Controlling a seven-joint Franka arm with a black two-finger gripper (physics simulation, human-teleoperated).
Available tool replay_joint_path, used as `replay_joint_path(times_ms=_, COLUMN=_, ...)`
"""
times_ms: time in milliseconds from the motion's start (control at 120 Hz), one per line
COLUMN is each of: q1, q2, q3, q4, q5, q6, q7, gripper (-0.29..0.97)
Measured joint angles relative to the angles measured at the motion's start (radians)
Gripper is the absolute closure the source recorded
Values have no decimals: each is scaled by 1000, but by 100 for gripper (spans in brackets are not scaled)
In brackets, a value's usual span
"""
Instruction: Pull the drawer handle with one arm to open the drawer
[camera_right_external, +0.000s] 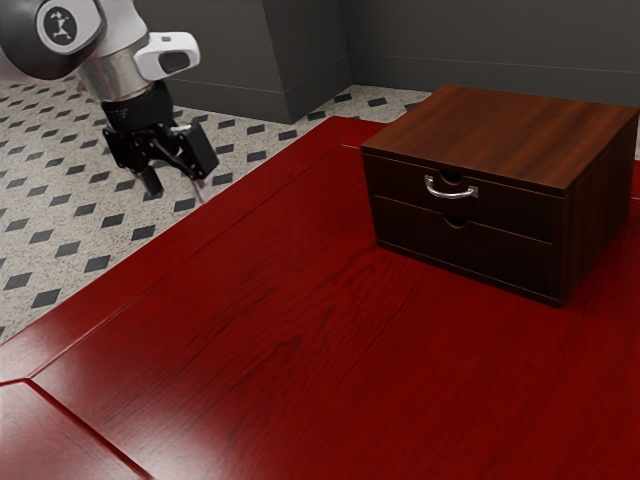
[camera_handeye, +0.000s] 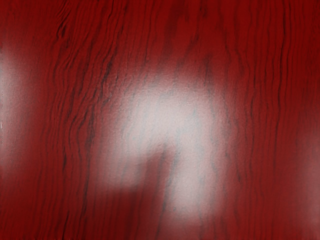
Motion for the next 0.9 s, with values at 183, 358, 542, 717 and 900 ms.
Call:
replay_joint_path(times_ms=183, q1=44, q2=-4, q3=0, q4=15, q5=0, q6=-4, q7=6, gripper=0)
replay_joint_path(times_ms=358, q1=161, q2=-24, q3=-125, q4=276, q5=40, q6=-111, q7=5, gripper=0)
replay_joint_path(times_ms=542, q1=32, q2=23, q3=-213, q4=287, q5=63, q6=-127, q7=-5, gripper=0)
replay_joint_path(times_ms=717, q1=-65, q2=27, q3=-217, q4=260, q5=61, q6=-148, q7=-11, gripper=0)
replay_joint_path(times_ms=900, q1=-37, q2=-293, q3=-212, q4=-329, q5=-18, q6=-105, q7=-16, gripper=0)
